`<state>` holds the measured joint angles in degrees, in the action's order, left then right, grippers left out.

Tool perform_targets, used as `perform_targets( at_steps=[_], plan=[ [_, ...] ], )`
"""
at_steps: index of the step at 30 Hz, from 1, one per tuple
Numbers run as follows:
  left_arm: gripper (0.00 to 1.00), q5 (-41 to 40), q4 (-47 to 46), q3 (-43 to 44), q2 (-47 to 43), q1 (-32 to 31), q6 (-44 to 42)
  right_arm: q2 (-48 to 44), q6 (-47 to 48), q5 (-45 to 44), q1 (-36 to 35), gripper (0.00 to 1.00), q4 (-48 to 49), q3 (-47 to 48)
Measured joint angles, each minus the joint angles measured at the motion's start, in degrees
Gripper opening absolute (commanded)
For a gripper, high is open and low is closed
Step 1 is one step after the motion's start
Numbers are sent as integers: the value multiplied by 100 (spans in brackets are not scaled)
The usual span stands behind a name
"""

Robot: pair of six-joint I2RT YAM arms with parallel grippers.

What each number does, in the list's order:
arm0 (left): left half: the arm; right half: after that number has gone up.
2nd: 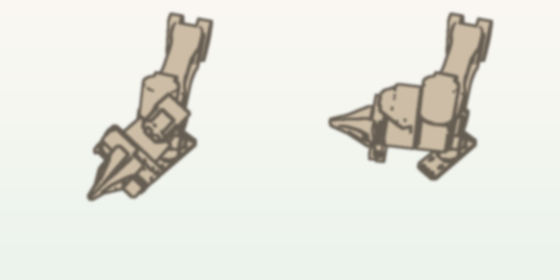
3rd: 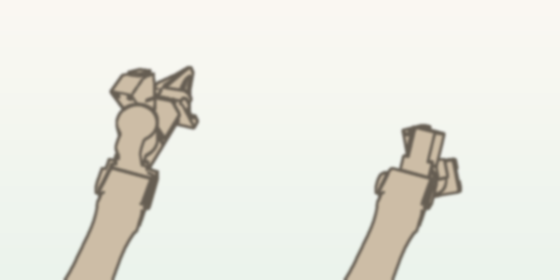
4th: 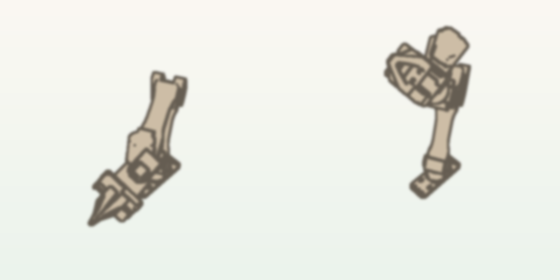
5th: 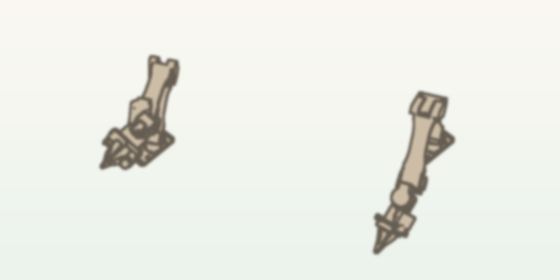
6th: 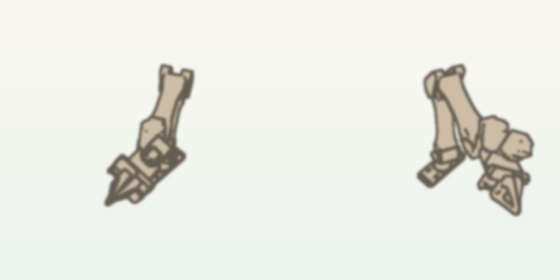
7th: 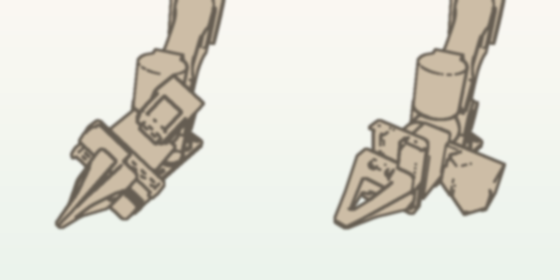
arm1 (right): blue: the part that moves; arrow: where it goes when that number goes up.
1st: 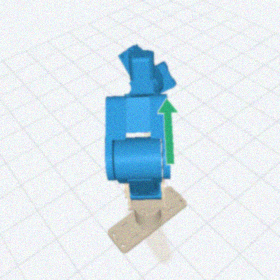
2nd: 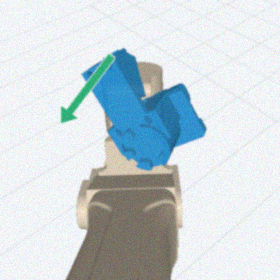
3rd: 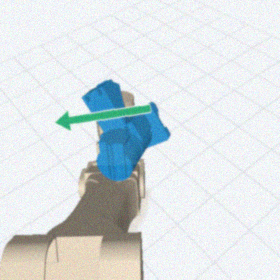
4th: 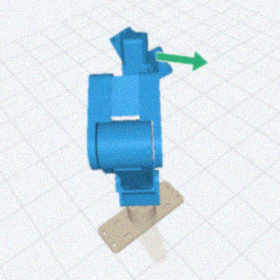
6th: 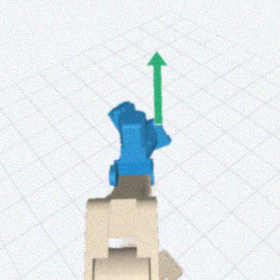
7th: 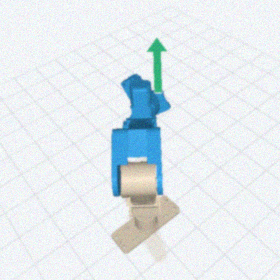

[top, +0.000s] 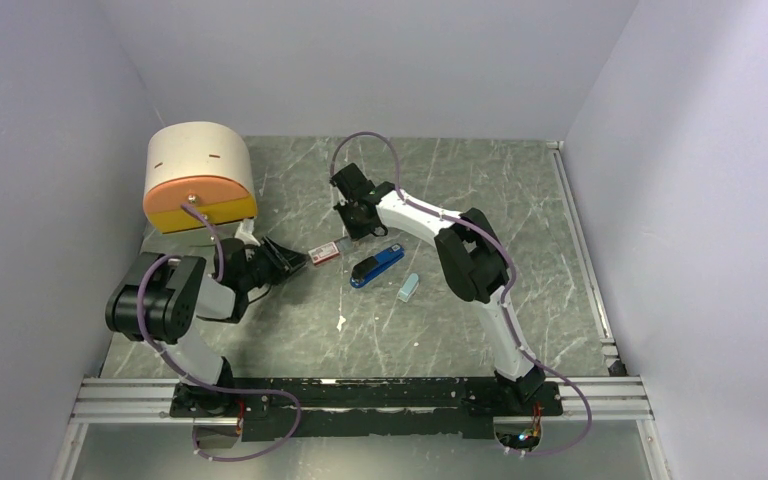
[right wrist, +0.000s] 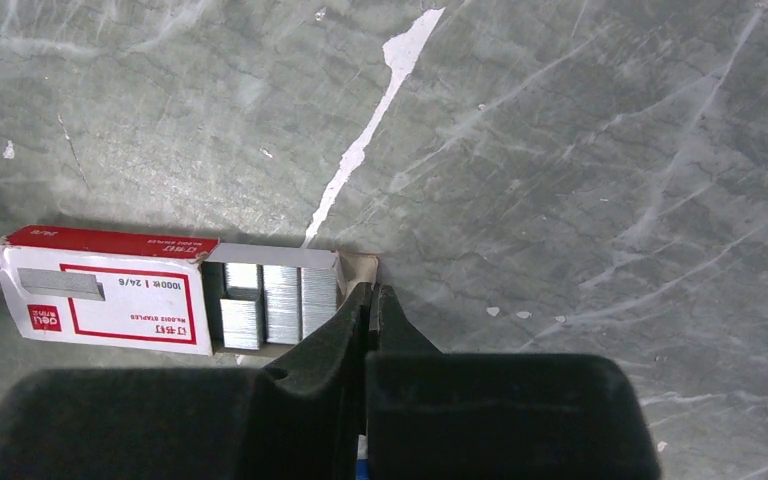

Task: Load the staples into the stapler

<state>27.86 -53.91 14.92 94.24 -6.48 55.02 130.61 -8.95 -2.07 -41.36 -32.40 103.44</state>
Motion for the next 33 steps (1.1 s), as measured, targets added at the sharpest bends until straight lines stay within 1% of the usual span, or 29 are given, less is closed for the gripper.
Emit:
perform_targets(
  at_steps=[5, 10, 15, 18, 21, 25, 28, 30, 33],
  plan=[
    [37, -94, -369, 225, 339, -199, 160, 0, 0, 83, 0, 2, 42, -2],
    [40, -192, -442, 236, 501, -308, 227, -4, -2, 223, 0, 2, 92, -13],
    [38, -321, -369, 236, 485, -328, 199, -28, -2, 304, 0, 1, 127, -83],
    [33, -365, -337, 236, 455, -345, 175, -28, -2, 321, 0, 1, 144, -96],
    [26, -374, -332, 236, 452, -356, 160, -31, -2, 350, 0, 0, 151, -96],
    [22, -374, -385, 238, 538, -369, 160, -31, 0, 402, 0, 0, 153, -98],
    [14, -372, -415, 238, 675, -387, 151, -31, 0, 420, 0, 0, 151, -98],
    [6, -374, -402, 240, 706, -389, 122, -31, 2, 417, 0, 0, 149, -98],
    [5, -380, -391, 258, 678, -391, 24, -39, 0, 354, 0, 0, 160, -114]
  ],
)
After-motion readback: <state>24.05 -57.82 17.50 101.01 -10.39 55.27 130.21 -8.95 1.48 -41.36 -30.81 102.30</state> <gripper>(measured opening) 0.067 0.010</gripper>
